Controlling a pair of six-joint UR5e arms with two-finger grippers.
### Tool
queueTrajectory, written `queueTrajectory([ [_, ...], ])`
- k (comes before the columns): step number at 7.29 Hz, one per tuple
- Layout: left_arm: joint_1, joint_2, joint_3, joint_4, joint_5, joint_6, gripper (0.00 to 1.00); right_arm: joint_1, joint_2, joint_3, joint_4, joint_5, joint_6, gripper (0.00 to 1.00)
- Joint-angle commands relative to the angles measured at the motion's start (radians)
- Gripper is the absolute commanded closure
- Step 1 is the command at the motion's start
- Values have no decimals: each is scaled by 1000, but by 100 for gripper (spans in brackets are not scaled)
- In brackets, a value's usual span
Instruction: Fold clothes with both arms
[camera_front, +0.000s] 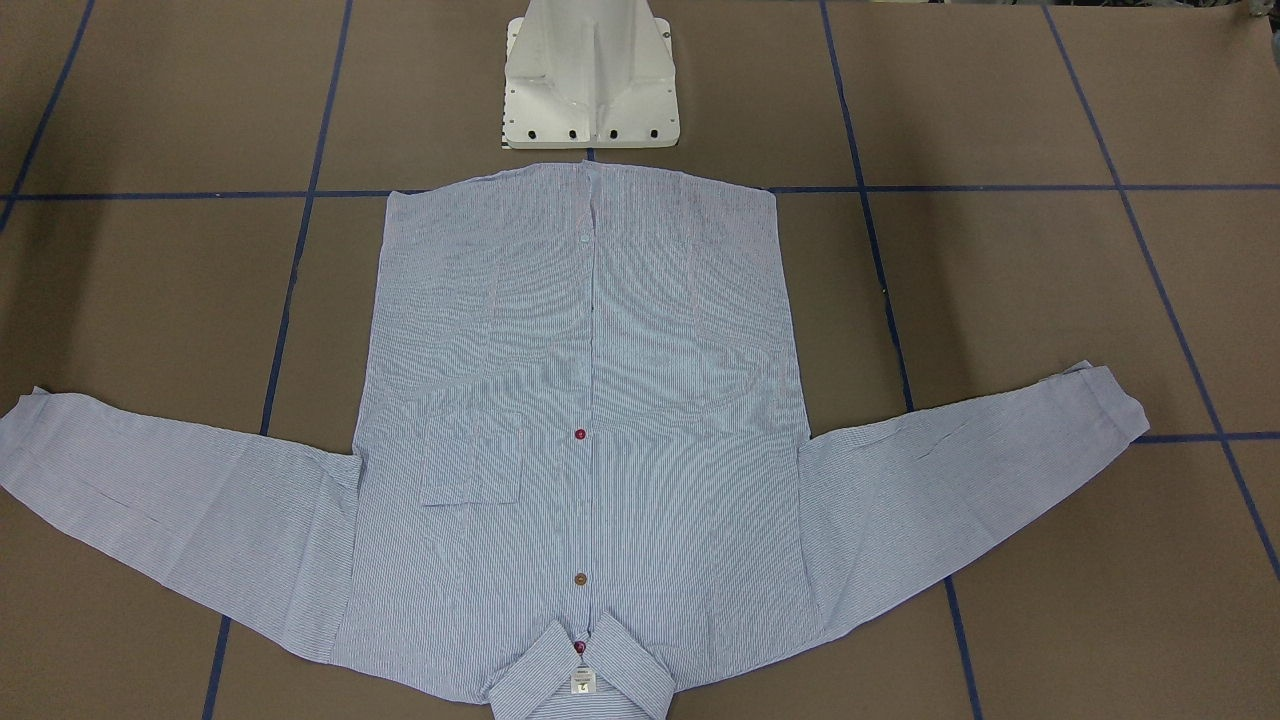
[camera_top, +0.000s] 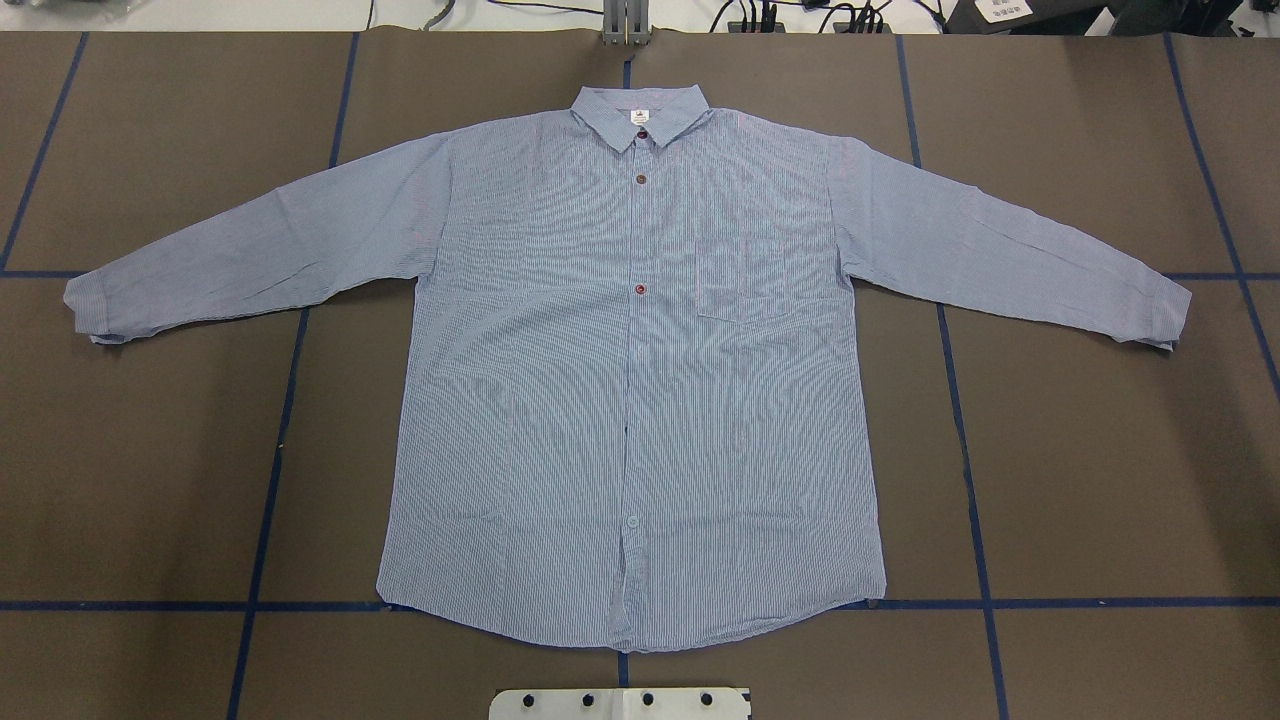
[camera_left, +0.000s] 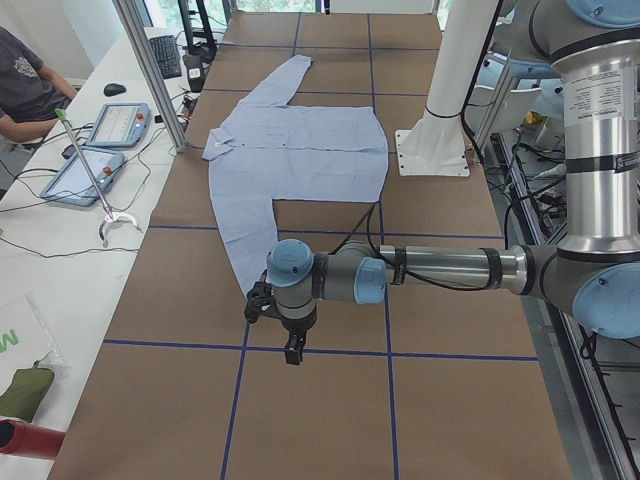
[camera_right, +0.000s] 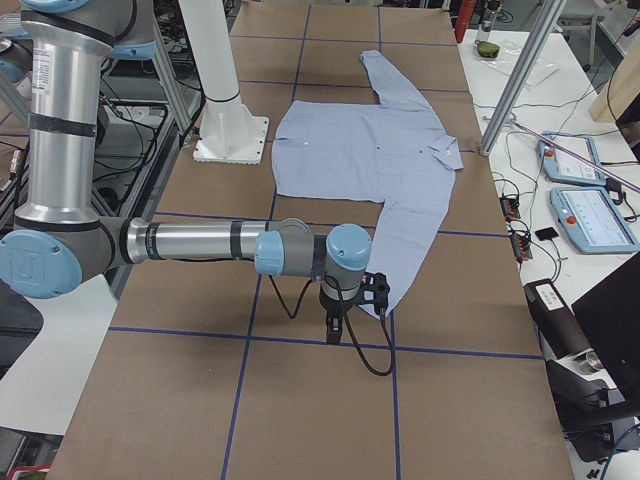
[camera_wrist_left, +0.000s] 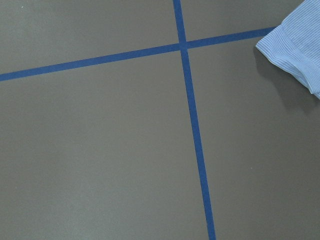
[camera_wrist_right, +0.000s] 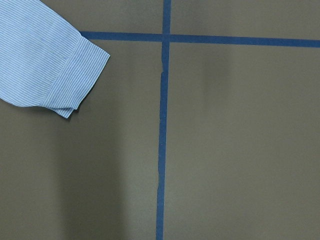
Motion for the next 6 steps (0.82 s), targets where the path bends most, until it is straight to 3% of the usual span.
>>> queueTrajectory([
  [1, -1, -1, 1, 1, 1, 5, 0, 0, 0, 12, 0, 6, 3, 0],
  [4, -5, -2, -1, -2, -2, 7, 0, 0, 3, 7, 2, 8, 8, 0],
  [6, -7, -60, 2, -5, -5, 1, 0, 0, 26, 16, 2, 6, 6, 0],
])
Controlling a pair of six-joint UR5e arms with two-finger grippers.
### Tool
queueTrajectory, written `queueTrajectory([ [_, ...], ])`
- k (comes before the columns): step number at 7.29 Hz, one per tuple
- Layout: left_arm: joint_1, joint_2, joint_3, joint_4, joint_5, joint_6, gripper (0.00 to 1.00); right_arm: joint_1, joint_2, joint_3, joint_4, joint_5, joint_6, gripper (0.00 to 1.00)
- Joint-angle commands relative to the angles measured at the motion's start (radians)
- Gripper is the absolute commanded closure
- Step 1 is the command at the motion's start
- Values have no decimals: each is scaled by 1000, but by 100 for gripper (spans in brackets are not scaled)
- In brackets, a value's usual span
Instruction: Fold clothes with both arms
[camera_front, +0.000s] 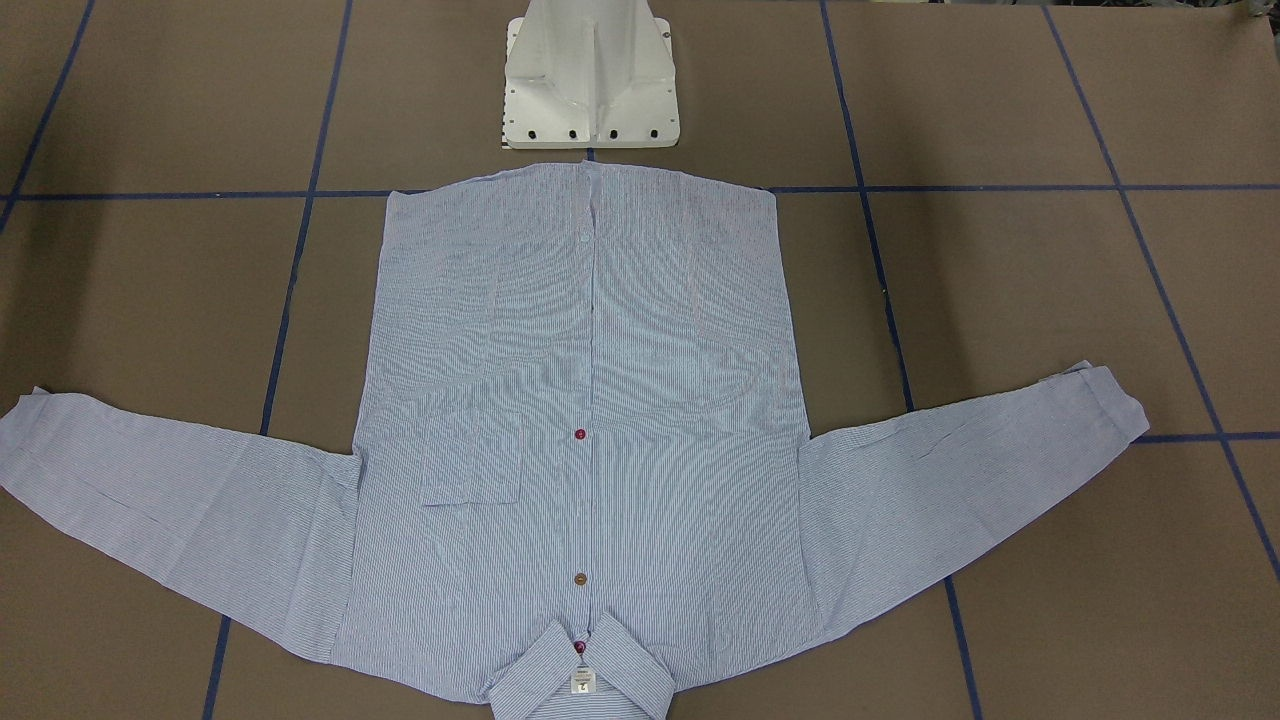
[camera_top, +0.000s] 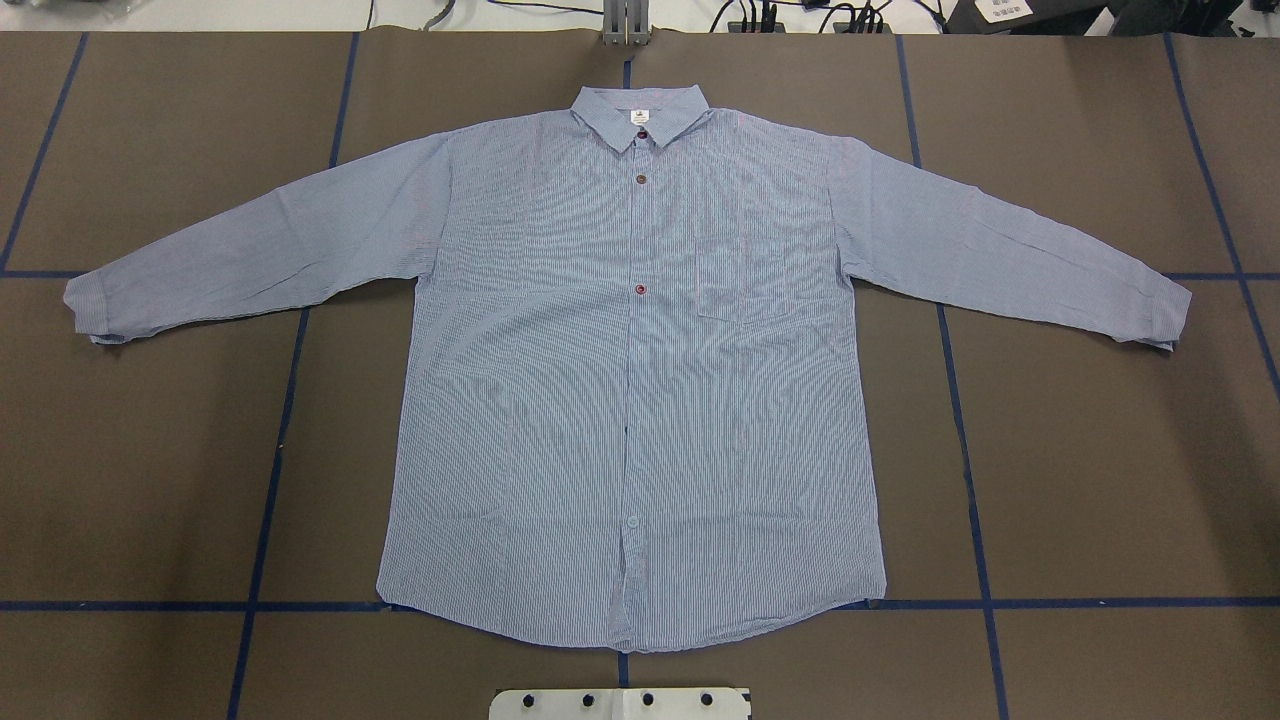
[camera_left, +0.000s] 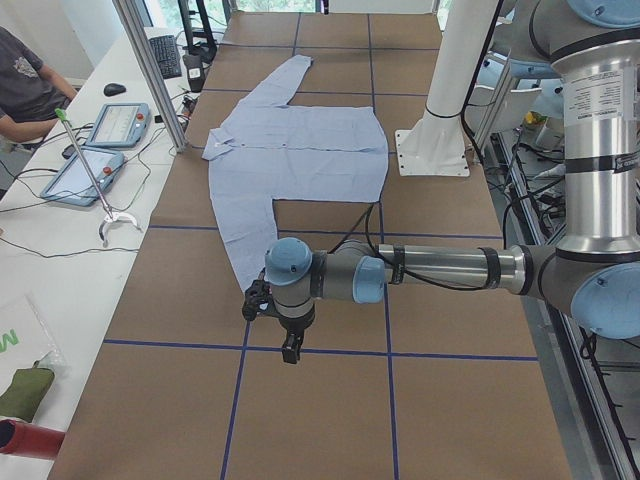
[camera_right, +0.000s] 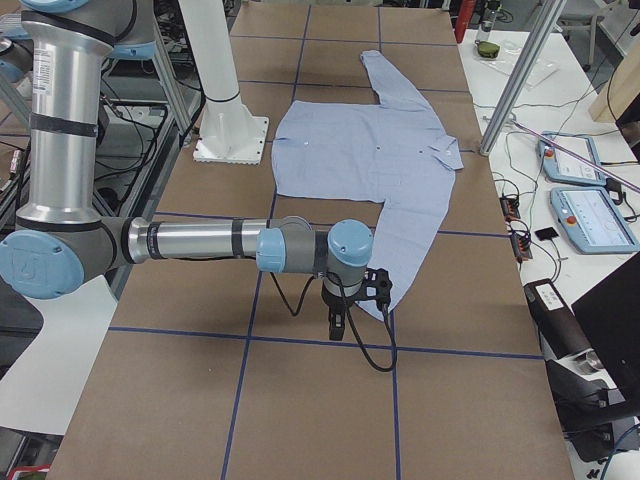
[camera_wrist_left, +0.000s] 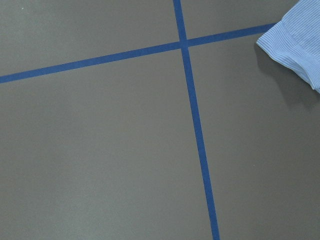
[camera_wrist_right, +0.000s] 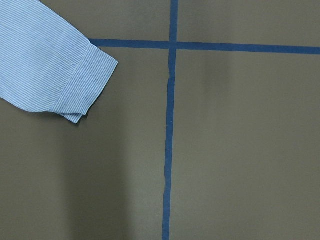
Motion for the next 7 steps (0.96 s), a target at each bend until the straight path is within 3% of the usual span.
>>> queueTrajectory([
  [1, -1, -64, -11, -13, -1, 1, 0, -2, 58, 5, 0, 0, 2, 0],
  [5, 10, -85, -25, -151, -13, -2, 0, -6, 88, -9, 21, 74, 29, 0],
  [7, 10, -148, -31, -148, -14, -46, 0, -37, 80, -74, 171, 77, 87, 0],
])
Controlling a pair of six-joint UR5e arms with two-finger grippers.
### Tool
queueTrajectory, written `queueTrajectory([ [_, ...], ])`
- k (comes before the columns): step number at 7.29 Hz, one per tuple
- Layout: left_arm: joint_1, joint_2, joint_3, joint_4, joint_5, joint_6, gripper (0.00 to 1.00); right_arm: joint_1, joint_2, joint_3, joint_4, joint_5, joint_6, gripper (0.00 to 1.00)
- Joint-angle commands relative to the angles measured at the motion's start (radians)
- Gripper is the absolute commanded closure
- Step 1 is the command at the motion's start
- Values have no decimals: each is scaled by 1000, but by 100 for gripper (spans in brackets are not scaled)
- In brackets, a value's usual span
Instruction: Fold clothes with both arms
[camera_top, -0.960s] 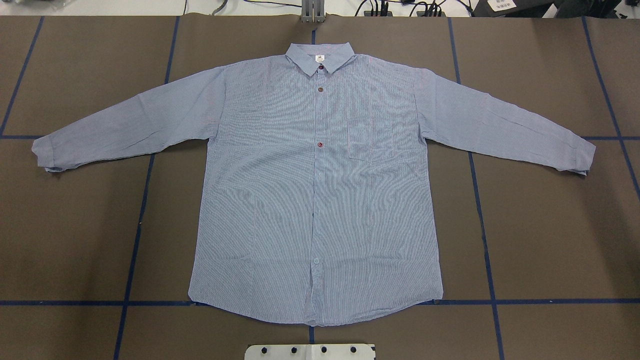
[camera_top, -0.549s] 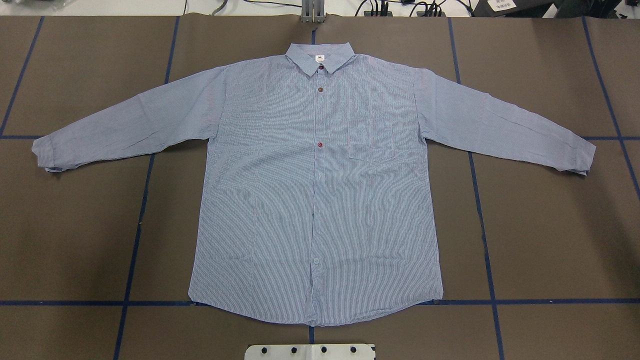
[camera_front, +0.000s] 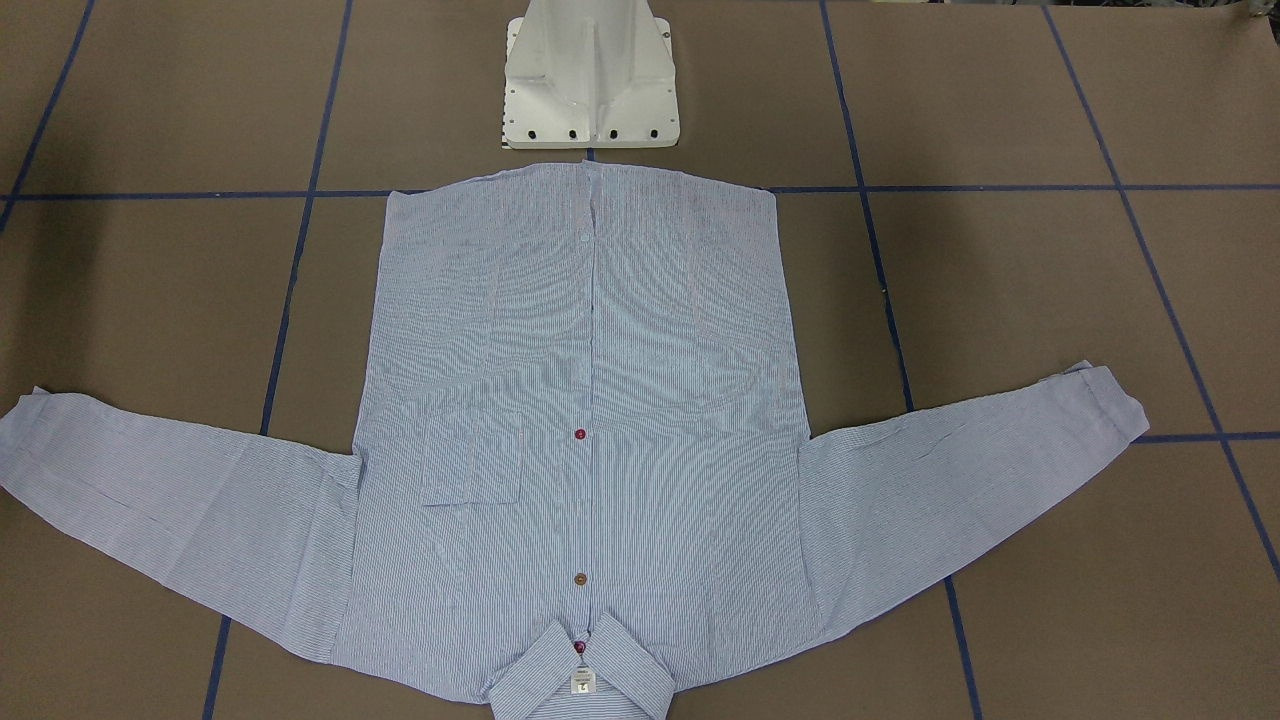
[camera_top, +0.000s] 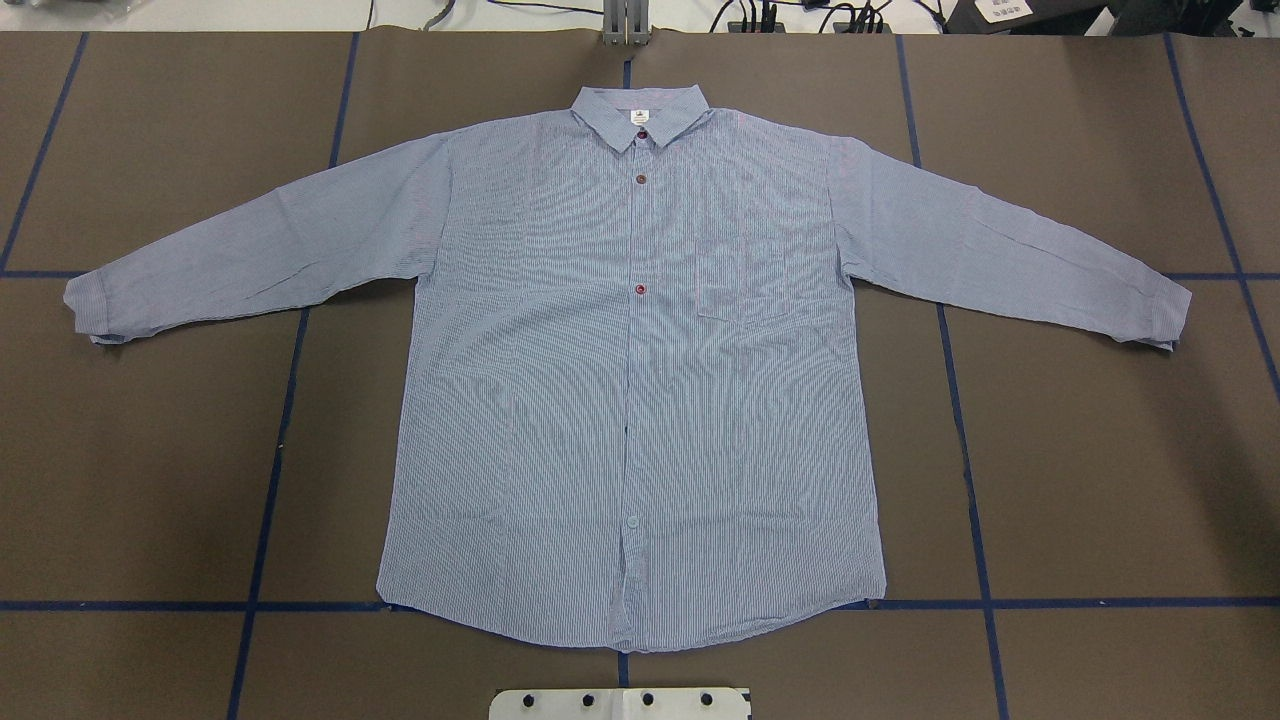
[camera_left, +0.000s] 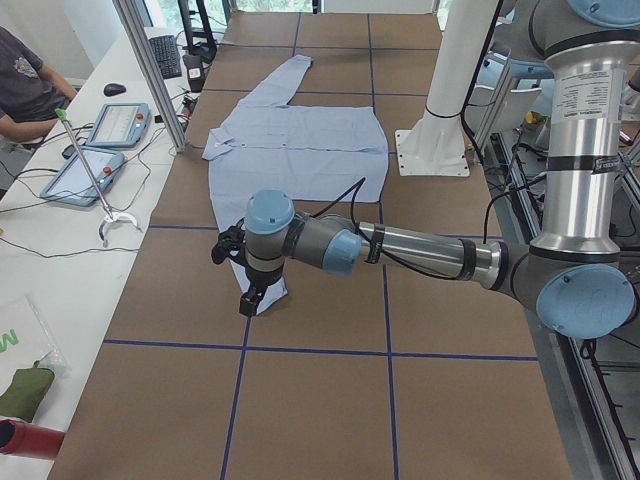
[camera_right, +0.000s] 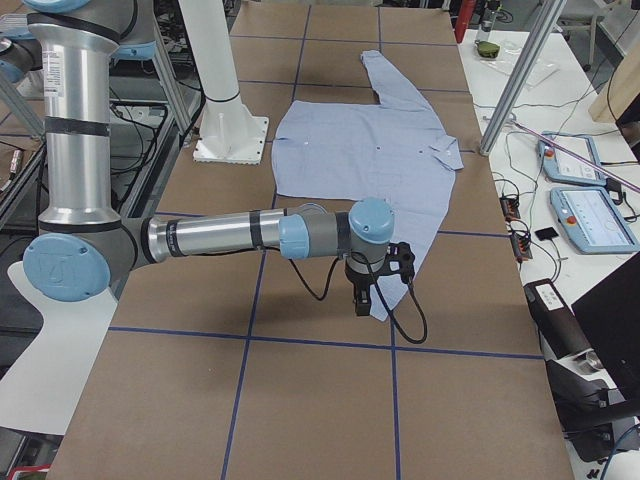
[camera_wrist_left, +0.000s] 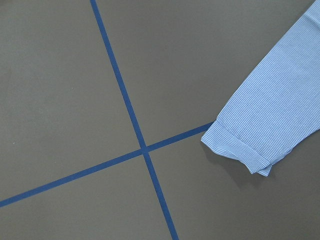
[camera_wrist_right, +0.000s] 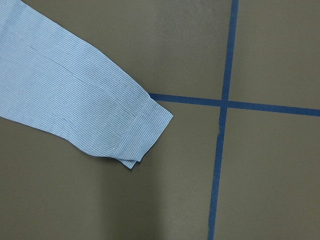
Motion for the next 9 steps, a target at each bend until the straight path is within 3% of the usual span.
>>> queueTrajectory([
  [1, 1, -51, -6, -7, -3, -20, 0, -44, -3, -99, 205, 7, 137, 0],
  [4, -1, -30, -11, -8, -31, -9, 0, -129, -11, -264, 598, -2, 434, 0],
  [5, -1, -30, -11, -20, -34, -14, 0, -174, -9, -267, 632, -8, 531, 0],
  [9, -1, -32, -9, -27, -34, -20, 0, -263, 38, -339, 635, -77, 539, 6],
])
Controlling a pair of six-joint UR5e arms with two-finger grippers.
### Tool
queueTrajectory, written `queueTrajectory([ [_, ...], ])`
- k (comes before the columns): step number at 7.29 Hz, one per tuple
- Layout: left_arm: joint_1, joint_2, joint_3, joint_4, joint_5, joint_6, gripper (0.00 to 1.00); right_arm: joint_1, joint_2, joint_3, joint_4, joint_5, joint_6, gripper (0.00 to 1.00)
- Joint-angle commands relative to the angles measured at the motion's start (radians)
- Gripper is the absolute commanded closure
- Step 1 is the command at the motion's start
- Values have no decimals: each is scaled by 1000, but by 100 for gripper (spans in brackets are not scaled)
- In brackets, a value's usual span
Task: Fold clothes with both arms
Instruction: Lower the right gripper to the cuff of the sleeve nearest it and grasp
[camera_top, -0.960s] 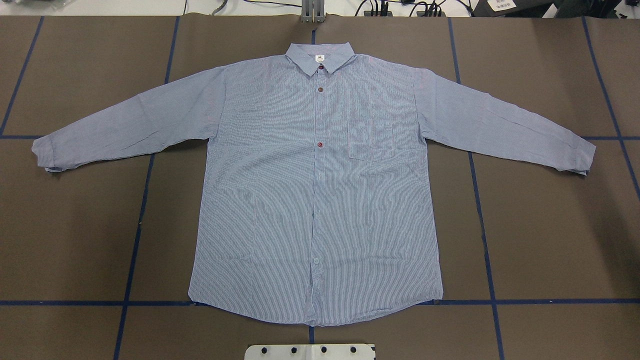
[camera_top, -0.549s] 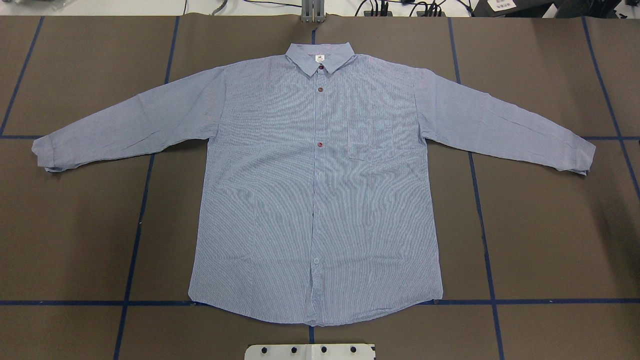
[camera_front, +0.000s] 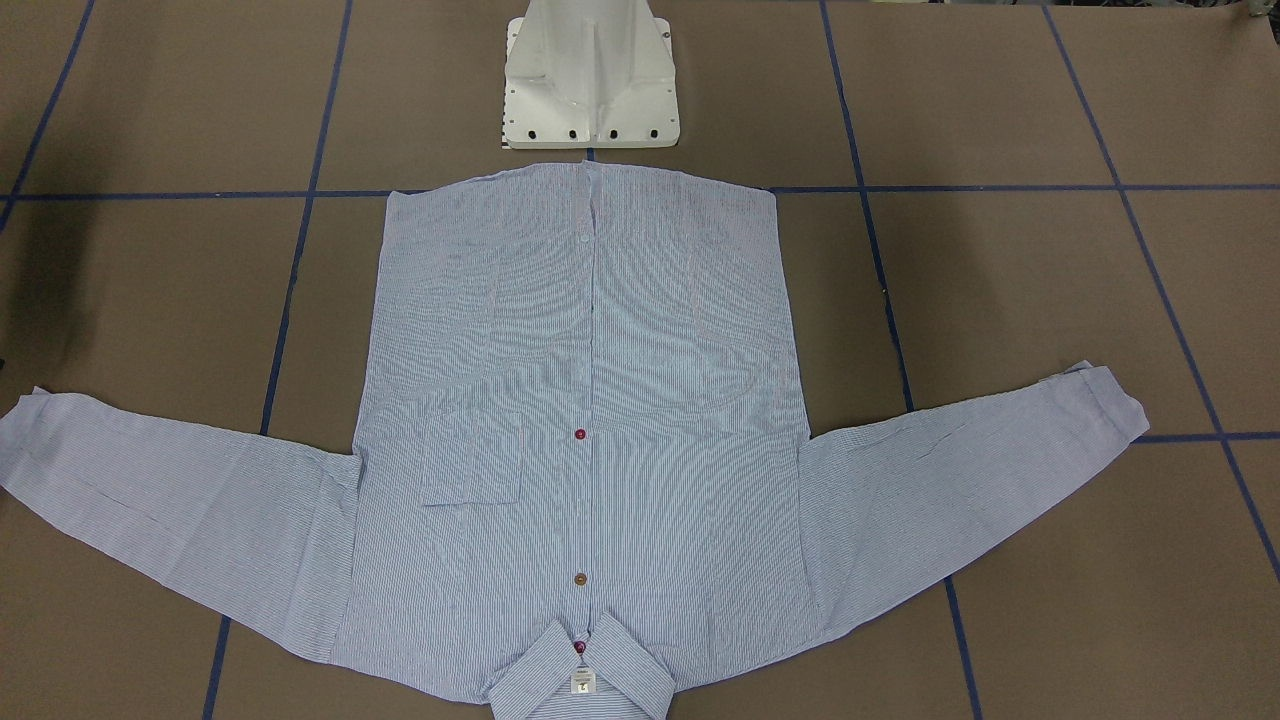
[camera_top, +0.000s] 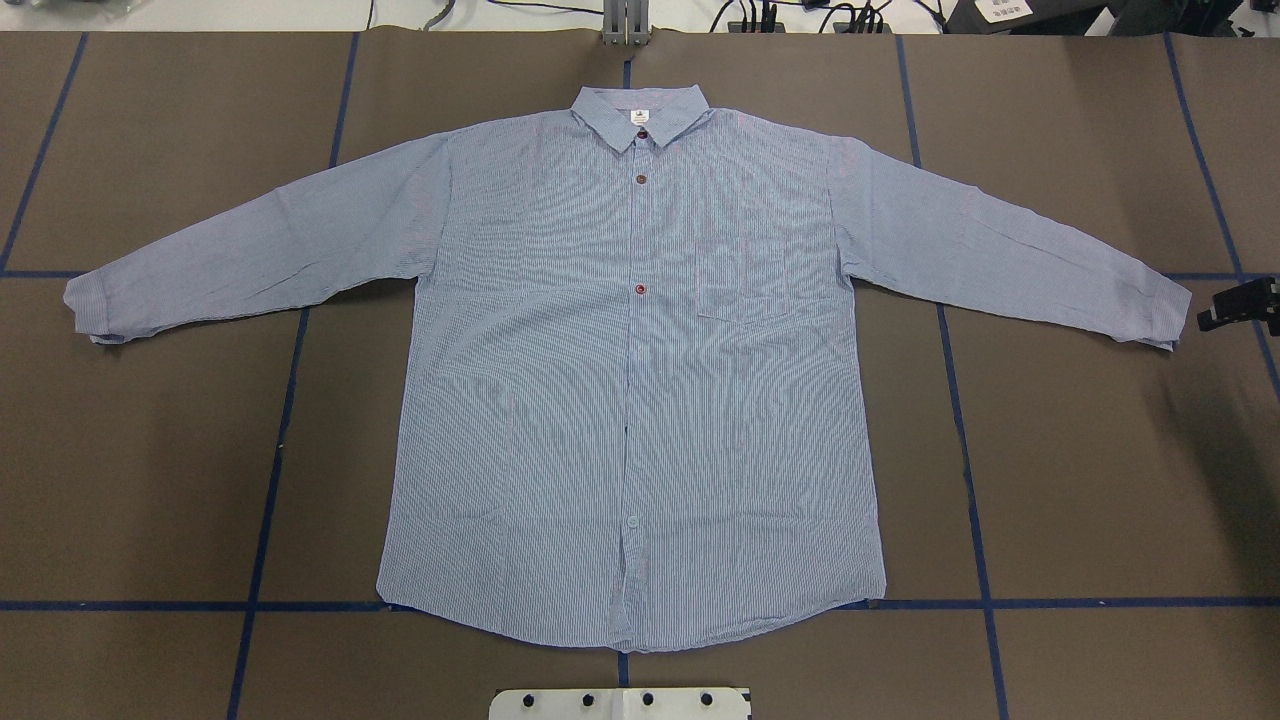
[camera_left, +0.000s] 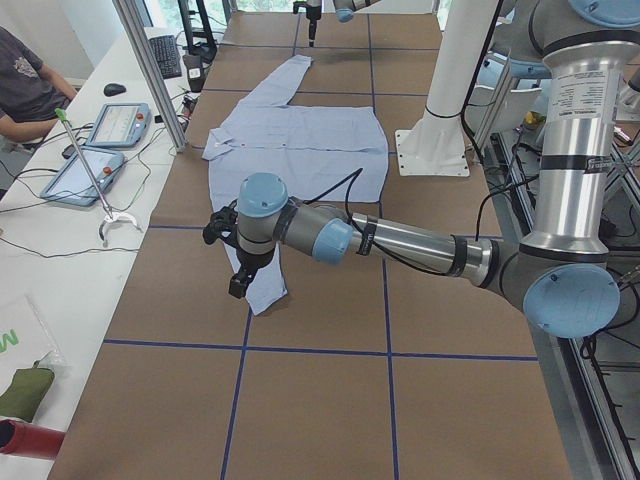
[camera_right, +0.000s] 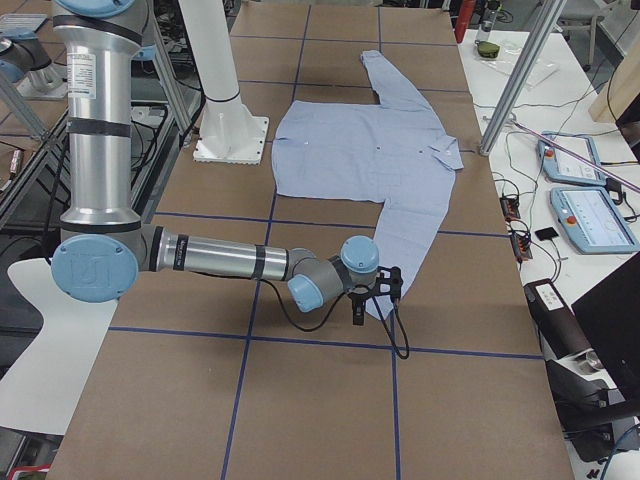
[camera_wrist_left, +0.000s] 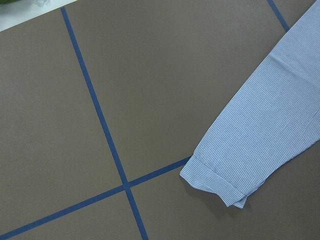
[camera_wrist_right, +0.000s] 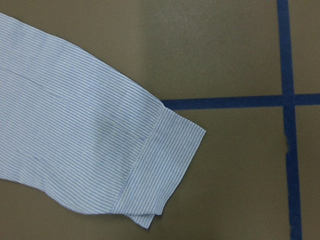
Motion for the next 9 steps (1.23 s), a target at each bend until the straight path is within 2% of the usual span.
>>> queueTrajectory([
  [1, 0, -1, 0, -2, -7, -1, 0, -32, 60, -77, 1, -28, 0, 14],
  [2, 0, -1, 2, -2, -36, -1, 0, -37, 72, -92, 1, -29, -3, 20],
  [8, 0, -7, 6, 0, -36, -4, 0, -71, 74, -92, 1, -28, 2, 26],
  [9, 0, -7, 5, 0, -36, -4, 0, -71, 74, -94, 0, -29, 2, 34],
])
